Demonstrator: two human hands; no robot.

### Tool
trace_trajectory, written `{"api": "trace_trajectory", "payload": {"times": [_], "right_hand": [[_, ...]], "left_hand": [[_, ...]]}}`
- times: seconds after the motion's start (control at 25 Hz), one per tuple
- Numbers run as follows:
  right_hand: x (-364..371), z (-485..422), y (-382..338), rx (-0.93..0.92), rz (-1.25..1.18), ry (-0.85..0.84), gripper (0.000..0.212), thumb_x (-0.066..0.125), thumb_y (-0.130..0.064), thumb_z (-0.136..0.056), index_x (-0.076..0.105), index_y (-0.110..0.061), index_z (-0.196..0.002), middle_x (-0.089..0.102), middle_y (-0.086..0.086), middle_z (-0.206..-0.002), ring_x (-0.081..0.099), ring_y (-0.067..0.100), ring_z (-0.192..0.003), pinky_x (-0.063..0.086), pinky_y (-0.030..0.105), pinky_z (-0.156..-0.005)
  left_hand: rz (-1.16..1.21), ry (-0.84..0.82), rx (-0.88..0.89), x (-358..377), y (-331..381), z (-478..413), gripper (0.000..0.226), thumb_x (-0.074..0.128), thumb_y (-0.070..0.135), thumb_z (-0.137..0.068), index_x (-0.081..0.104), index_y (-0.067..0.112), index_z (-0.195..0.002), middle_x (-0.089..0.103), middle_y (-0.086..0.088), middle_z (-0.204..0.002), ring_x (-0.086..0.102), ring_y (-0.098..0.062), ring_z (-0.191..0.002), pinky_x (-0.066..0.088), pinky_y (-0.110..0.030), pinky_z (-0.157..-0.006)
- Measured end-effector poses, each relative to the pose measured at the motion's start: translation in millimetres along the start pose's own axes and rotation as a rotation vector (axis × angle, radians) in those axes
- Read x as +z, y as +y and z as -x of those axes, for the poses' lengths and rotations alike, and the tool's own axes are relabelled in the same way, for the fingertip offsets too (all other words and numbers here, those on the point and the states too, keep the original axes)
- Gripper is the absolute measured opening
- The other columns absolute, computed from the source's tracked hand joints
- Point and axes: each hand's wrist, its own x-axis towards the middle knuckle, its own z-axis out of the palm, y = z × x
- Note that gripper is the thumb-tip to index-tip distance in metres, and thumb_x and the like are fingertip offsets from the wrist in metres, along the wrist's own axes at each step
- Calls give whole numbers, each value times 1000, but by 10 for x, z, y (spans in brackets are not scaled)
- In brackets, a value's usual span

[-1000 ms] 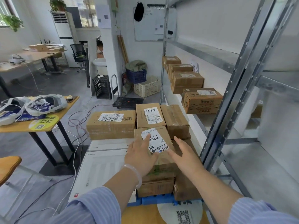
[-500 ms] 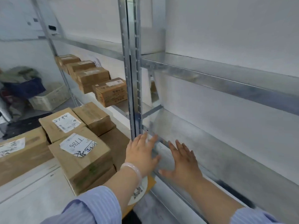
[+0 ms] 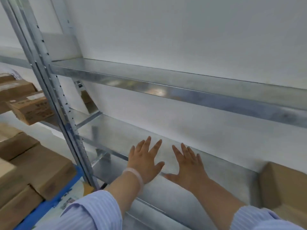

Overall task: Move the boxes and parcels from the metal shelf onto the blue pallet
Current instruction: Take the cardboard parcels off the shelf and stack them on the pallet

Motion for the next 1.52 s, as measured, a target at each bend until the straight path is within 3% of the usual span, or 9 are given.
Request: {"api": "trace_trajectory", "payload": {"times": [0.28, 0.48, 0.68, 0.92, 1.08, 1.28, 1.4, 1.48, 1.52], "right_hand": [[-411, 957, 2170, 387, -1, 34, 90, 38, -72, -85, -11, -35, -150, -13, 1, -161, -8, 23, -147, 0, 47, -116], [-494, 1587, 3028, 554, -38, -1, 83, 33, -65, -90, -11, -30, -151, -8, 1, -162, -8, 21, -147, -1, 46, -118], [-481, 1821, 3365, 589, -57, 18, 77, 33, -63, -91, 0, -31, -153, 3, -1, -162, -6, 18, -147, -2, 46, -118], [-377, 1863, 3404, 498, 23, 17, 71, 23, -65, -91, 16, -28, -152, 16, -2, -160, -9, 19, -147, -13, 45, -115], [-320, 1636, 3219, 408, -25, 21, 70, 27, -64, -92, 20, -26, -151, 18, -3, -159, -6, 19, -147, -10, 42, -117], [-206, 1291, 3001, 383, -406, -1, 65, 50, -54, -91, 24, -34, -147, 27, -5, -152, 24, 17, -138, 23, 35, -114], [-119, 1175, 2880, 380, -656, -93, 69, 53, -49, -92, 11, -48, -147, 34, -2, -145, 45, 15, -117, 42, 25, -92], [-80, 1086, 2741, 388, -772, -117, 69, 54, -47, -92, 9, -54, -145, 41, 1, -138, 50, 11, -102, 45, 13, -71], [-68, 1023, 2657, 376, -789, -113, 69, 54, -46, -92, 10, -55, -145, 42, 2, -138, 50, 11, -102, 44, 14, -73]], "left_hand": [[114, -133, 288, 485, 2245, -212, 72, 29, 67, -90, -12, 47, -146, -10, 3, -161, -3, -22, -147, 3, -45, -117], [126, -266, 372, 780, 3320, -130, 72, 30, 67, -90, -8, 46, -148, -6, 3, -162, -1, -21, -148, 6, -44, -117], [90, -402, 372, 930, 3842, -226, 71, 32, 65, -91, -6, 47, -148, -7, 1, -162, 0, -25, -147, 7, -47, -116], [12, -405, 385, 1106, 3909, -141, 61, 23, 68, -91, 13, 47, -148, -3, 5, -161, 12, -25, -144, 17, -48, -115], [100, -333, 271, 1037, 3618, -135, 56, 27, 66, -91, 29, 47, -143, 7, 5, -161, 17, -23, -142, 20, -45, -112], [292, -319, 92, 1088, 3153, -110, 50, 39, 61, -90, 34, 50, -139, 11, 5, -159, 21, -26, -139, 27, -43, -112], [608, -344, -6, 1203, 3003, -91, 47, 48, 48, -94, 37, 47, -139, 18, -1, -156, 33, -26, -134, 32, -40, -111], [853, -335, -56, 1238, 2898, -65, 46, 51, 36, -96, 38, 41, -140, 28, -1, -150, 42, -19, -125, 39, -34, -106], [917, -315, -83, 1242, 2827, -46, 48, 53, 33, -96, 38, 39, -140, 30, 1, -147, 44, -17, -122, 41, -29, -103]]}}
